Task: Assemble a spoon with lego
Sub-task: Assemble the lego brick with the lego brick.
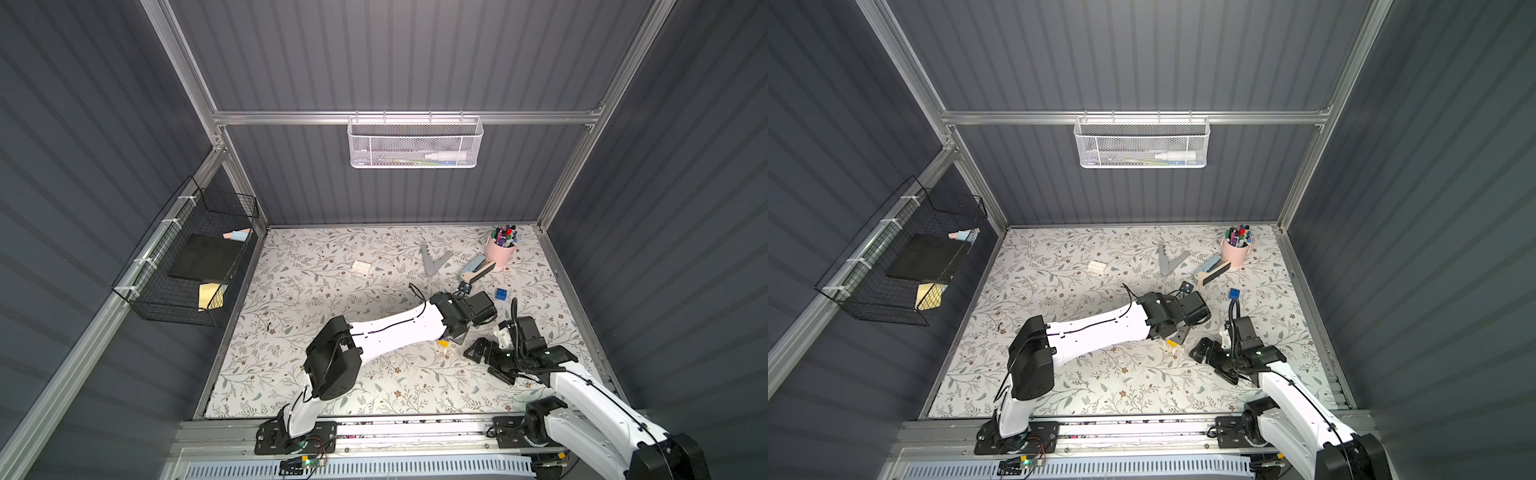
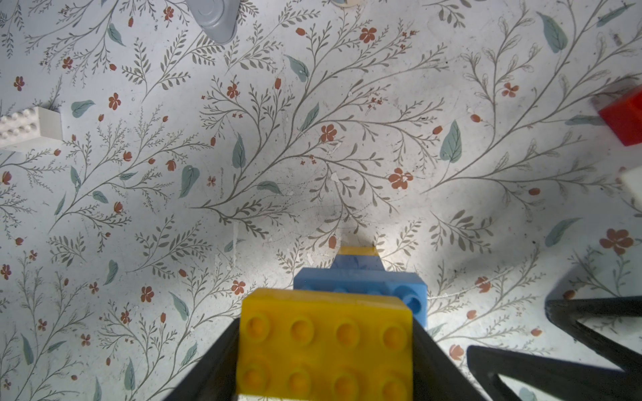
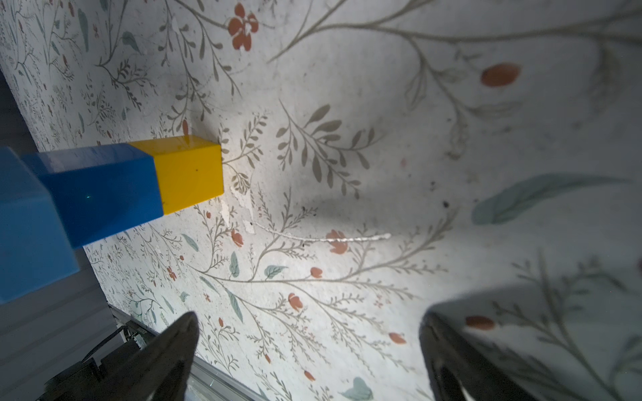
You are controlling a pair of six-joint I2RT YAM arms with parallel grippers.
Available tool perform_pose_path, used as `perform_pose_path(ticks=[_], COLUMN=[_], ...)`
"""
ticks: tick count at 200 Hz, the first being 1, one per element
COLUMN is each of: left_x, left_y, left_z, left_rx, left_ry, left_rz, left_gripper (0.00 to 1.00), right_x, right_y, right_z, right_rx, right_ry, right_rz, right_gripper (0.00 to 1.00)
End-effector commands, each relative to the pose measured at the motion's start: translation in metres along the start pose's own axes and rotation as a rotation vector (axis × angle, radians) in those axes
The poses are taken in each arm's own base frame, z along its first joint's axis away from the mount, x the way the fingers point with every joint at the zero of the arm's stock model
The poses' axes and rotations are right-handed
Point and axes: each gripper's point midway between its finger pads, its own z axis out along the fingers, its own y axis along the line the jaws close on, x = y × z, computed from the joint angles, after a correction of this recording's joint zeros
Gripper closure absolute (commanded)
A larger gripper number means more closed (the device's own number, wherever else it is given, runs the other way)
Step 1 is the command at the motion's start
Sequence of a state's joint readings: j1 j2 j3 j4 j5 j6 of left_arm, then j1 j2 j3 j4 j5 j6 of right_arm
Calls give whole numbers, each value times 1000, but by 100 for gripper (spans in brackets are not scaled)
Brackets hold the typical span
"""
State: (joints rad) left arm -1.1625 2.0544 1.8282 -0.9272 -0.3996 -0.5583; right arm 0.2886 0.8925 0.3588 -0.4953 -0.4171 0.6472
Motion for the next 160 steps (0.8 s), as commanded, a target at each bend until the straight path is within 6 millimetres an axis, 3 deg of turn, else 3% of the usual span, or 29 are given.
perform_pose_path(ticks=[1, 160], left_x=[6, 24], left_y=[5, 16], left_z=[8, 18], left_rx=[-28, -35], left_ry=[31, 58], left_rz=[30, 21], left_gripper=[36, 35], right_x=[7, 7], right_y=[-11, -11], right_z=[2, 2], right_rx=[37, 38], right_ry=[15, 10], right_rz=[25, 28], right_gripper=[1, 1])
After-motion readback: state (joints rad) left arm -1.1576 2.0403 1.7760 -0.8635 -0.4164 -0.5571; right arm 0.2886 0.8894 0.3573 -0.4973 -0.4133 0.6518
